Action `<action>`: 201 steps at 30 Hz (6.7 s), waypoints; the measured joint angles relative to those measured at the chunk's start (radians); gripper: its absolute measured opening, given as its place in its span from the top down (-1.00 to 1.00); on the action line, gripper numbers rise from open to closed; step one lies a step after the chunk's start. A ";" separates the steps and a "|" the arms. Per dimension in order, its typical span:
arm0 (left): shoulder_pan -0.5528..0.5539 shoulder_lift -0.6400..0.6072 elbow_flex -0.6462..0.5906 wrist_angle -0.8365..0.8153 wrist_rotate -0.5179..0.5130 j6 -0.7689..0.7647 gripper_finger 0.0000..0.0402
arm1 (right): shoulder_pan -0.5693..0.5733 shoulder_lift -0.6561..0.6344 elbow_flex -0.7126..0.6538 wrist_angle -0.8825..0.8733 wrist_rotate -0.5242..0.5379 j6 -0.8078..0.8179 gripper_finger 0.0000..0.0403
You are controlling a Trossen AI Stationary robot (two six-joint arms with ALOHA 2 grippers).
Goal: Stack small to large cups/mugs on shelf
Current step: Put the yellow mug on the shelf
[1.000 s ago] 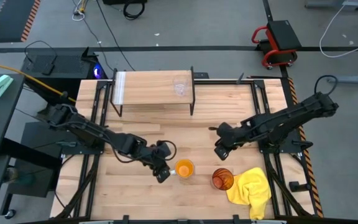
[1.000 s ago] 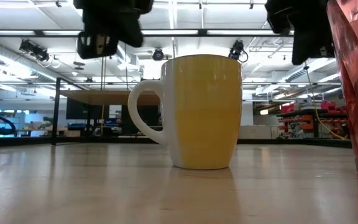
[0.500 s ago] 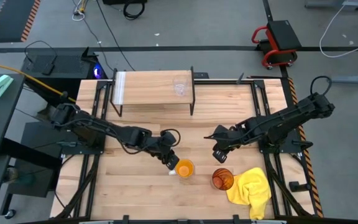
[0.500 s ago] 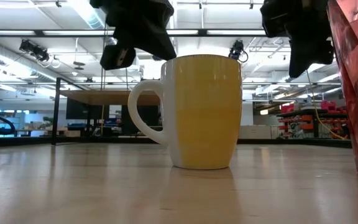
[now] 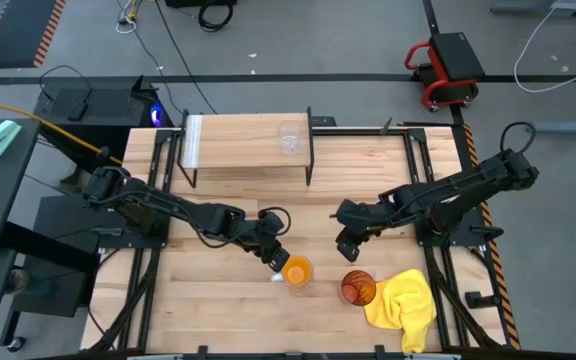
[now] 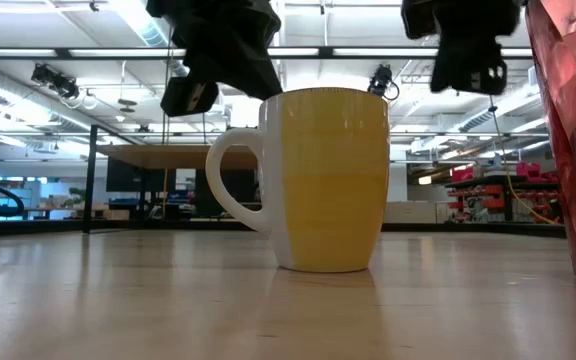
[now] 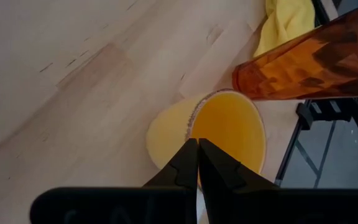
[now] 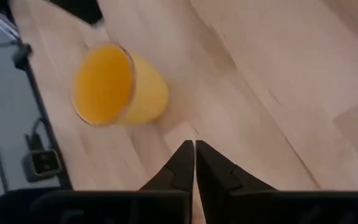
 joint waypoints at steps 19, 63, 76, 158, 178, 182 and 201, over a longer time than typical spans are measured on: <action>0.005 0.000 0.000 -0.002 -0.003 0.029 0.88 | 0.197 0.321 0.459 -0.265 0.183 -0.225 0.99; -0.009 -0.002 0.000 -0.137 0.009 0.075 0.91 | 0.178 0.626 0.581 -0.278 0.097 -0.202 1.00; -0.019 -0.002 0.000 -0.142 0.009 0.076 0.93 | 0.182 0.575 0.575 -0.395 0.103 -0.146 1.00; -0.046 -0.016 0.000 -0.054 -0.055 0.060 0.87 | -0.031 0.577 0.514 -0.219 0.040 -0.224 0.96; 0.078 -0.080 0.396 -0.555 -0.063 0.293 0.91 | -0.034 0.212 0.514 -0.342 0.195 -0.197 0.92; 0.078 0.010 0.458 -0.714 -0.006 0.296 0.85 | -0.017 0.185 0.514 -0.431 0.202 -0.171 0.89; 0.084 0.246 0.458 -0.705 0.166 0.273 0.43 | 0.096 0.196 0.514 -0.520 0.280 -0.117 0.77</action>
